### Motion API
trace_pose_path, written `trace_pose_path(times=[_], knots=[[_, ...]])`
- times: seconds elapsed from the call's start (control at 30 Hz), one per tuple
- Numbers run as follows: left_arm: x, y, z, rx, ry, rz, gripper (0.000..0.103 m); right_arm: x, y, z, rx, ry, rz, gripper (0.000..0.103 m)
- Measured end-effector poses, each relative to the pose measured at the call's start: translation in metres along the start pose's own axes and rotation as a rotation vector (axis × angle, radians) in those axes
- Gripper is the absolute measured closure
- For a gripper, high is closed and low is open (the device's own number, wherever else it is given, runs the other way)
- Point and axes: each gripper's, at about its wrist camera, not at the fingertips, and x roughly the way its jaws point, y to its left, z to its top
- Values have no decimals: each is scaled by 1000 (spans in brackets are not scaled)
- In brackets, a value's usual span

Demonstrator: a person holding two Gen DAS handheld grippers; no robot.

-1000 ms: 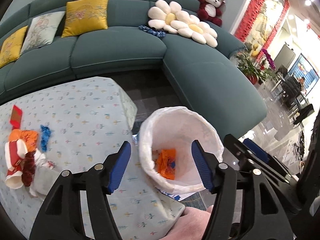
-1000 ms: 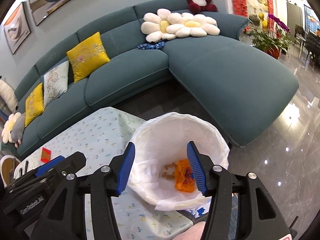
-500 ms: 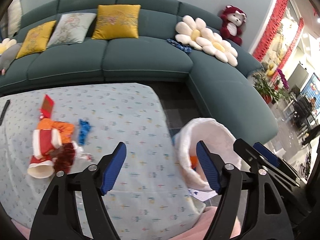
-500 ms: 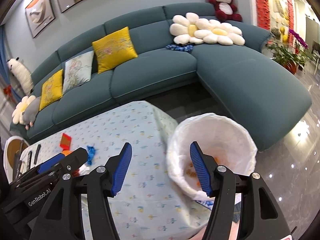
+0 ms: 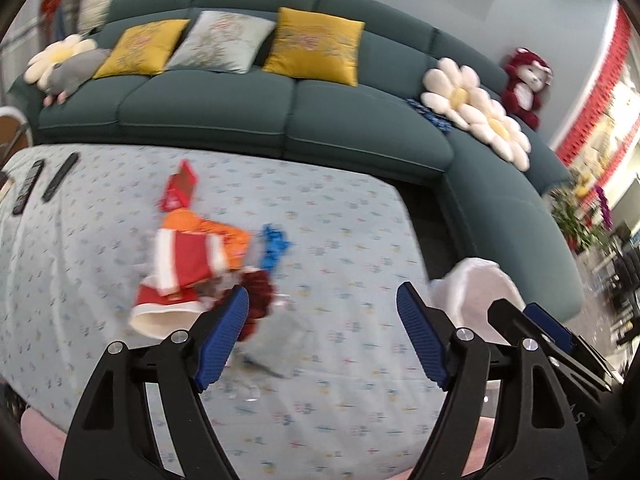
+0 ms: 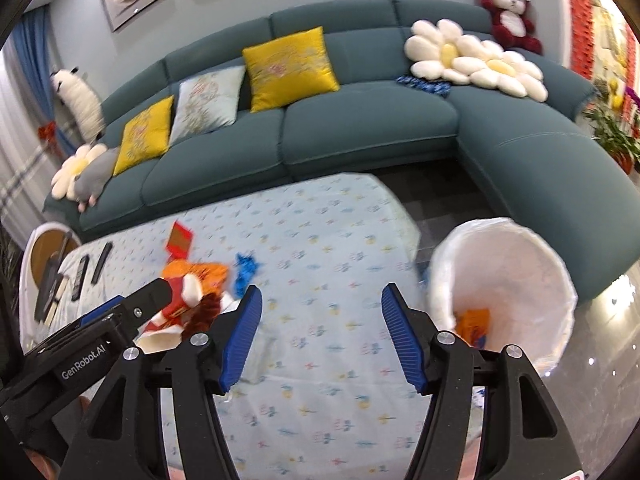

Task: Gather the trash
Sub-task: 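Move both open grippers back over the table trash, then grasp red-white paper cup with left gripper while right grasps maroon scrunchie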

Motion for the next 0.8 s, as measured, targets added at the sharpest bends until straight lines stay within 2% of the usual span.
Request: trace_pose_path(times=[0.23,0.37,0.5,0.8], knots=[[4,73,-11,-80,24,99,30,29,56,-10,-51,62,59,41],[16,109,-24,-109,66,142,30,51,82,-21,-69,111,89,41],[29,135,-36,-133,111,152,30,78,103,-29,-75,163,103,41],[63,156,-48,-140,193,144,31,127,124,-35,-64,238,81,41]])
